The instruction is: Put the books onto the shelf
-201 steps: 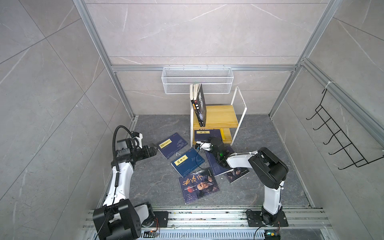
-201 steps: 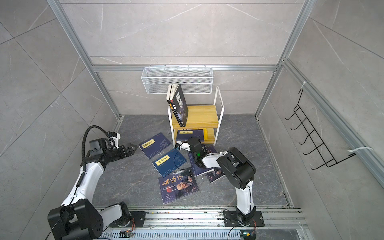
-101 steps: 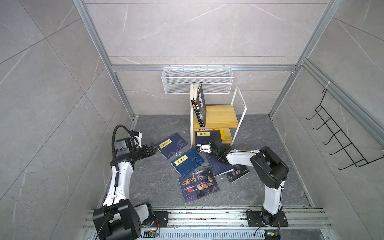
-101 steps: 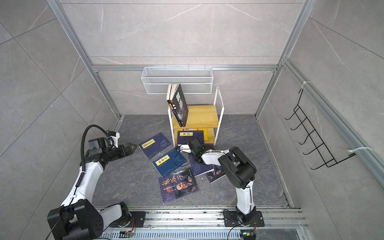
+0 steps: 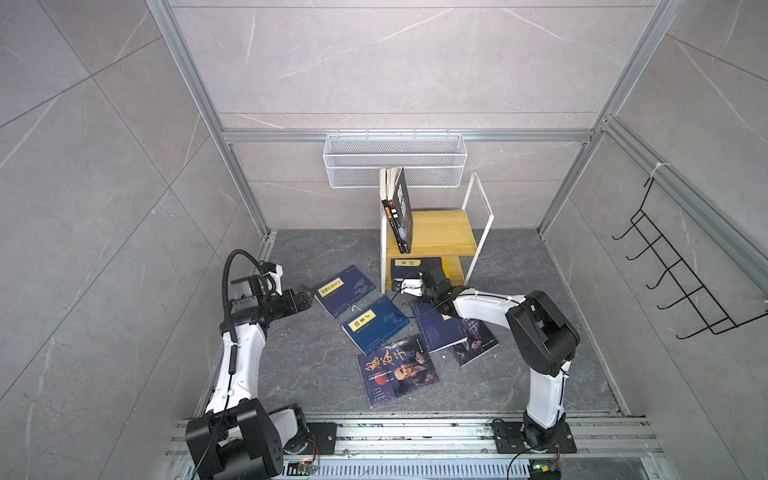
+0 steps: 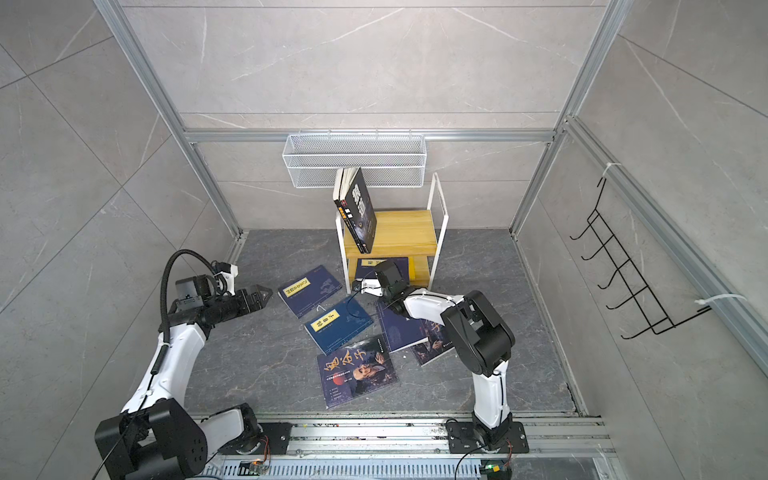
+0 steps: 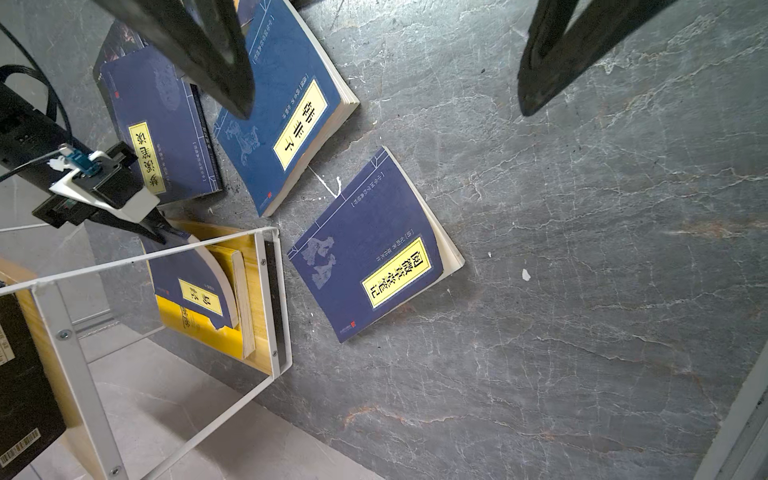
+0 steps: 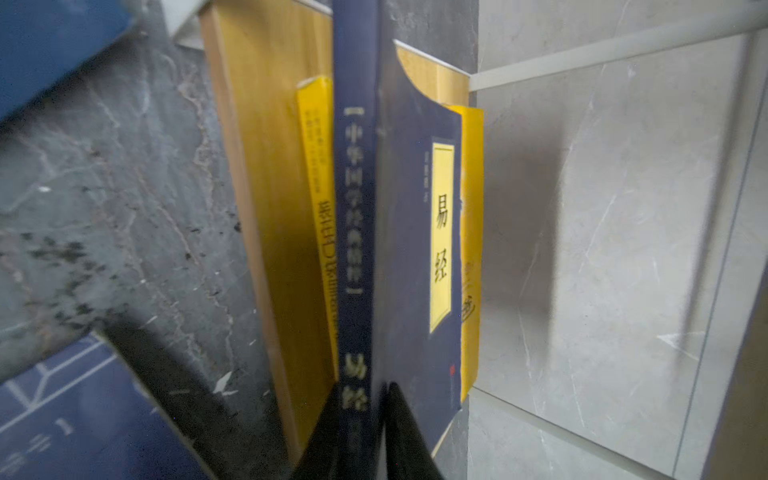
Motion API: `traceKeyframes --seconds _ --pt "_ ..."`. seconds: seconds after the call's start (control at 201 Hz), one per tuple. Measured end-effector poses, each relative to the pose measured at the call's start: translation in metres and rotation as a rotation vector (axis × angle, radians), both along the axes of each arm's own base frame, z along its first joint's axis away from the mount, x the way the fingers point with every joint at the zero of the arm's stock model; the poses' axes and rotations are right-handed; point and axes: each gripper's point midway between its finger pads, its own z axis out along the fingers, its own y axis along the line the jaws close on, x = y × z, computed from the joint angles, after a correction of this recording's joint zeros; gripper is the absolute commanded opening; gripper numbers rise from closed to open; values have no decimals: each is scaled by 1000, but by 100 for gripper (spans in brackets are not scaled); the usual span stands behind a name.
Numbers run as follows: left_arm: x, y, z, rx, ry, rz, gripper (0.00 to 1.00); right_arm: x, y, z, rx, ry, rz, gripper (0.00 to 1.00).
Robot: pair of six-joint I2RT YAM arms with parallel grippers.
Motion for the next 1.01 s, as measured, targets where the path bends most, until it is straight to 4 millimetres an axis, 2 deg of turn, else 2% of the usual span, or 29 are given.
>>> traceKeyframes --seconds 0.284,0.448,0.518,0.652,0.762,0.867,1.011 --pt "-1 2 2 1 -7 6 98 10 5 8 -24 -57 33 8" --pt "-1 3 3 1 -9 11 98 15 5 -1 -57 -69 59 9" --pt "-1 3 3 1 -11 12 98 16 5 -4 -65 -63 62 14" --pt "-1 3 4 1 -11 12 98 16 7 -2 -74 -34 70 30" --pt "-1 3 4 1 -11 12 98 9 6 -6 -75 25 77 39" --pt "-1 3 4 0 -11 12 98 -4 4 -9 -73 94 87 41" --pt "-1 3 4 0 -12 11 97 -11 7 2 -35 138 90 41"
